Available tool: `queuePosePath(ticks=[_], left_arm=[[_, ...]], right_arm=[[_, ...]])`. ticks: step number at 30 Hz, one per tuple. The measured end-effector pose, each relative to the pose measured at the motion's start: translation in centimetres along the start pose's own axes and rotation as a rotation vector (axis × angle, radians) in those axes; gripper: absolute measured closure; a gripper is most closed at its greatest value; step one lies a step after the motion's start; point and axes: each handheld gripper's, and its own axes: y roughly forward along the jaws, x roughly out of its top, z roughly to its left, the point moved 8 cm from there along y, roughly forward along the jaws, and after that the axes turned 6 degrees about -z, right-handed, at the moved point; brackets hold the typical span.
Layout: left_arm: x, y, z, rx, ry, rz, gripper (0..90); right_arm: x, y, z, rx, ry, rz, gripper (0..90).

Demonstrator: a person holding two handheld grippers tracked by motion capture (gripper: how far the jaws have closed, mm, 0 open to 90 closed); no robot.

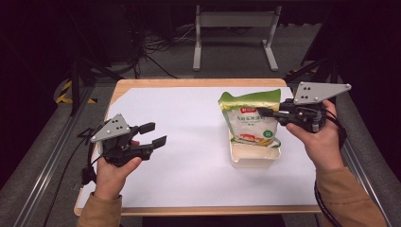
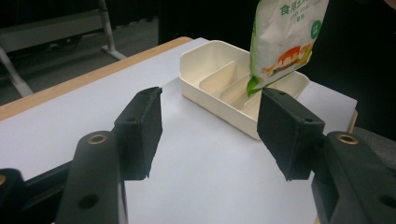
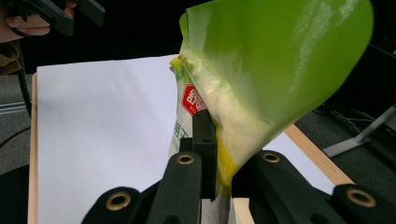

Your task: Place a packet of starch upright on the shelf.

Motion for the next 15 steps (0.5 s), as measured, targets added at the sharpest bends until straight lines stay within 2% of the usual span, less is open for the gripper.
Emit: queuePosePath(ticks=[7,15], left_arm=[[-0.2,0.0,0.4,0.007,-0.010,0.000,40.9],[-0.4,0.2,0.5,0.008,-0.014,0.009,40.9]], right_arm=[[-0.7,-0.6,-0.8,-0.025,0.021,-0.020,84.2],[-1.8,-0.6,-0.9,-0.006,0.048,-0.023,84.2]])
